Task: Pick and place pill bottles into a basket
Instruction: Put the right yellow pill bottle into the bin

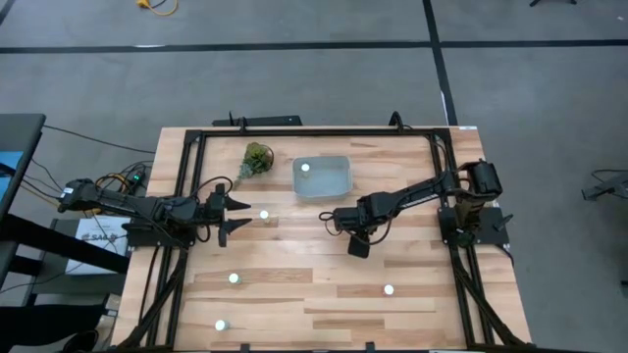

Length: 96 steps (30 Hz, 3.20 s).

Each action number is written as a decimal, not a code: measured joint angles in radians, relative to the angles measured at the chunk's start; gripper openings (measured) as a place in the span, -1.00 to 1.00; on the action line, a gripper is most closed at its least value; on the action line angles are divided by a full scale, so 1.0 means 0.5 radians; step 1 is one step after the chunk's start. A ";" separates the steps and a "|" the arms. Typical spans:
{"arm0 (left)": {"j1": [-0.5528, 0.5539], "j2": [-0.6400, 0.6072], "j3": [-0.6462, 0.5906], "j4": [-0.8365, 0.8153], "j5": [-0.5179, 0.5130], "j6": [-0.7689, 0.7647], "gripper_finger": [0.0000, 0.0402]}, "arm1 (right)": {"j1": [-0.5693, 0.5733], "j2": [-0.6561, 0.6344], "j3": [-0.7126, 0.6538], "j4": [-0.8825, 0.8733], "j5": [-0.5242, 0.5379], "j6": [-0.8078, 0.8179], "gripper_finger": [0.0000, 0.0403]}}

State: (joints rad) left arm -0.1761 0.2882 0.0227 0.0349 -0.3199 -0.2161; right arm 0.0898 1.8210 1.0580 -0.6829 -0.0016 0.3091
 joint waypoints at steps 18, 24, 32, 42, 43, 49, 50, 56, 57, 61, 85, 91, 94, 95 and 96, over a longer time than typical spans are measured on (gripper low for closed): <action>0.000 0.000 -0.001 0.000 -0.006 -0.002 -0.01 | -0.003 -0.018 0.328 0.106 -0.055 -0.216 -0.50; 0.000 0.000 -0.001 0.000 -0.007 -0.002 -0.01 | -0.094 -0.019 0.542 0.290 -0.054 -0.443 -0.50; 0.000 0.000 -0.001 0.000 -0.002 -0.002 -0.01 | -0.356 -0.020 0.578 0.745 -0.052 -0.628 -0.49; 0.000 0.000 -0.001 0.000 0.002 -0.001 -0.01 | -0.552 -0.015 0.281 1.453 -0.154 -0.552 -0.49; -0.001 0.000 -0.001 0.000 0.002 0.005 -0.01 | -0.552 -0.014 0.231 1.538 -0.151 -0.540 -0.49; 0.000 0.000 -0.001 0.000 0.002 0.047 -0.01 | -0.585 -0.014 -0.046 2.058 -0.088 -0.422 -0.49; -0.001 0.000 -0.001 0.000 0.002 0.048 -0.01 | -0.592 -0.013 -0.087 2.113 -0.064 -0.405 -0.49; 0.000 0.000 -0.001 0.000 0.002 0.057 -0.01 | -0.594 -0.013 -0.236 2.431 0.066 -0.328 -0.49; 0.000 0.000 -0.001 0.000 0.002 0.058 -0.01 | -0.594 -0.011 -0.243 2.475 0.066 -0.318 -0.49; 0.000 0.000 -0.001 0.000 0.001 0.058 -0.01 | -0.587 0.080 -0.253 2.578 0.110 -0.293 -0.49; 0.000 0.000 -0.001 0.001 -0.001 0.056 -0.01 | -0.542 0.433 -0.209 2.892 0.052 -0.142 -0.49; -0.001 0.000 -0.001 0.001 -0.001 0.056 -0.01 | -0.542 0.433 -0.210 2.894 0.051 -0.142 -0.49; -0.001 0.000 -0.001 0.001 -0.001 0.056 -0.01 | -0.542 0.433 -0.210 2.893 0.051 -0.142 -0.49; -0.001 0.000 -0.001 0.001 -0.001 0.056 -0.01 | -0.542 0.433 -0.210 2.894 0.051 -0.142 -0.49; 0.000 0.000 -0.001 0.001 -0.001 0.056 -0.01 | -0.542 0.433 -0.210 2.893 0.051 -0.142 -0.49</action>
State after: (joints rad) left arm -0.1761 0.2882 0.0223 0.0353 -0.3202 -0.1883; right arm -0.1810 2.0373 0.9531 0.7635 0.0238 0.2379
